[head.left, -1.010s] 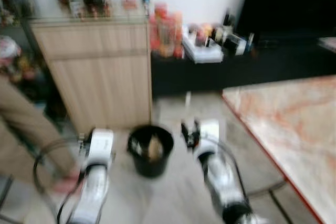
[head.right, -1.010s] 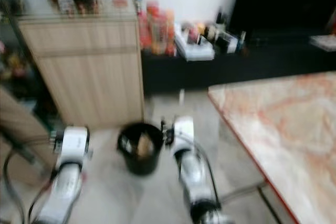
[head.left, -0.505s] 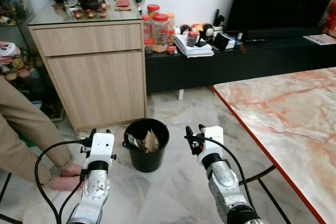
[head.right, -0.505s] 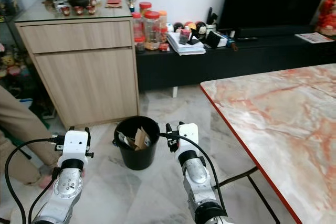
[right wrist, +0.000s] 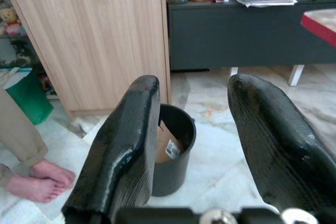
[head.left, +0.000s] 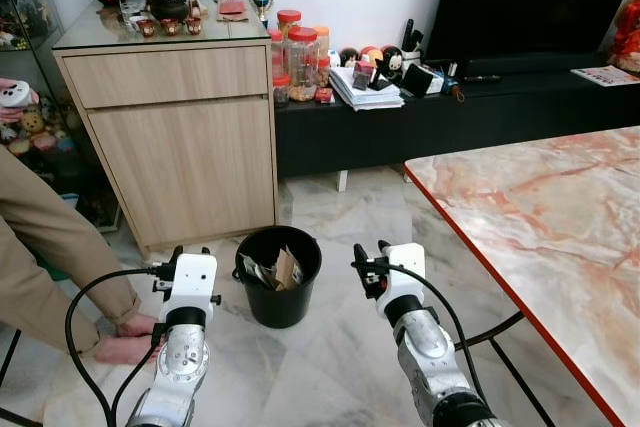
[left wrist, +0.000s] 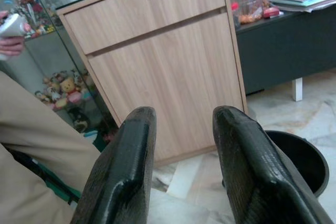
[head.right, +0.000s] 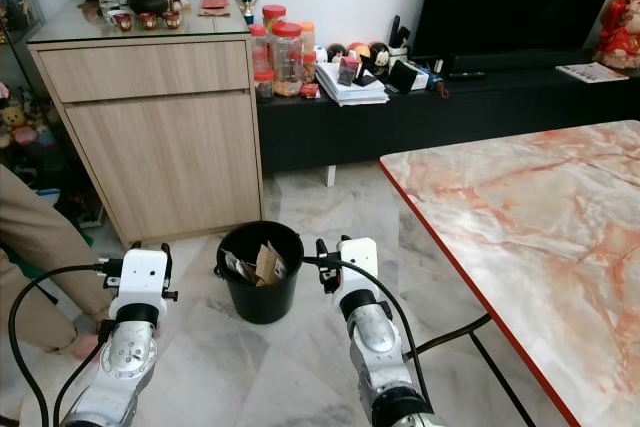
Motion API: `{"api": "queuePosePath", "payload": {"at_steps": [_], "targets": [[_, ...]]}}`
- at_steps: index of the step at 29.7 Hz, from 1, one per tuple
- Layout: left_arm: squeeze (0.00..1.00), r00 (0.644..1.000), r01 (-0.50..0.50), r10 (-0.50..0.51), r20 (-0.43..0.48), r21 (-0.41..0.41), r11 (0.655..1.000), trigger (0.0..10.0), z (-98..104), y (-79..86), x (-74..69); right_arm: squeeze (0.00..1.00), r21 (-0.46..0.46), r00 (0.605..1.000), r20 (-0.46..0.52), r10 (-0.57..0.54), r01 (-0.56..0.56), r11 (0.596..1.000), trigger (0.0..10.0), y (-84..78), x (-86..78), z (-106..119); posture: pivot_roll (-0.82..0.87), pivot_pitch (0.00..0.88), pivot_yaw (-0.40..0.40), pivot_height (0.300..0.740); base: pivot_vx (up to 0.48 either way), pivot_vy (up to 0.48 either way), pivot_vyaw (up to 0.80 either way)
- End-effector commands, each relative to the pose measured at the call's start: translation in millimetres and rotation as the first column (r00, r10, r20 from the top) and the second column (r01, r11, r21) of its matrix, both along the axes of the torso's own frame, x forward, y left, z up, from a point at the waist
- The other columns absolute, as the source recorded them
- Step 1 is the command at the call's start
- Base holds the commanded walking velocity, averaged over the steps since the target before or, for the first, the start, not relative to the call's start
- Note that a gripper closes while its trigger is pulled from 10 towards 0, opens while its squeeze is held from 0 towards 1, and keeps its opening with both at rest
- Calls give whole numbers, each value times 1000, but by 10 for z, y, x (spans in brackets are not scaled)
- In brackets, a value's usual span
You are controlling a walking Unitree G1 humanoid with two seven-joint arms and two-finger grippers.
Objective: Picking trash to rubbish bin
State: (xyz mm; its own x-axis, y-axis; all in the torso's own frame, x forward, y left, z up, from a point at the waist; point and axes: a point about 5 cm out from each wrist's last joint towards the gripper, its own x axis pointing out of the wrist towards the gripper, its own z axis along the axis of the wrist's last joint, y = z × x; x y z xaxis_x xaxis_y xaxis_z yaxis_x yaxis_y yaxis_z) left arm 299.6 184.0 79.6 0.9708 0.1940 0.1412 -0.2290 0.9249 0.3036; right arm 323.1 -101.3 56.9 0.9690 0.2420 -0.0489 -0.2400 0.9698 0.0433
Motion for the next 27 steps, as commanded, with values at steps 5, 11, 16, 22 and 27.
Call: {"api": "queuePosePath", "payload": {"at_steps": [5, 11, 16, 22, 27], "targets": [[0, 1000, 7, -7, 5, -12, 1000, 10000, 4, -1, 11, 0, -7, 1000, -13, -2, 2, 1000, 10000, -22, -5, -21, -5, 71, -65, 740, 0, 0, 0], [0, 1000, 7, -7, 8, -15, 1000, 10000, 8, -5, 14, 0, -8, 1000, -14, 1, -1, 1000, 10000, -22, -4, -21, -5, 72, -67, 740, -45, 0, 0], [0, 1000, 6, -6, 9, -16, 1000, 10000, 8, -10, 13, 0, -9, 1000, -13, 3, -3, 1000, 10000, -21, -1, -19, -6, 71, -70, 740, 0, 0, 0], [0, 1000, 7, -7, 10, -19, 1000, 10000, 7, -14, 13, 0, -9, 1000, -14, 4, -4, 1000, 10000, -20, -1, -19, -6, 70, -72, 740, 0, 0, 0], [0, 1000, 8, -8, 11, -22, 1000, 10000, 5, -20, 12, 0, -11, 1000, -19, 6, -6, 1000, 10000, -16, -8, -30, -7, 70, -72, 740, 0, 0, 0]]}}
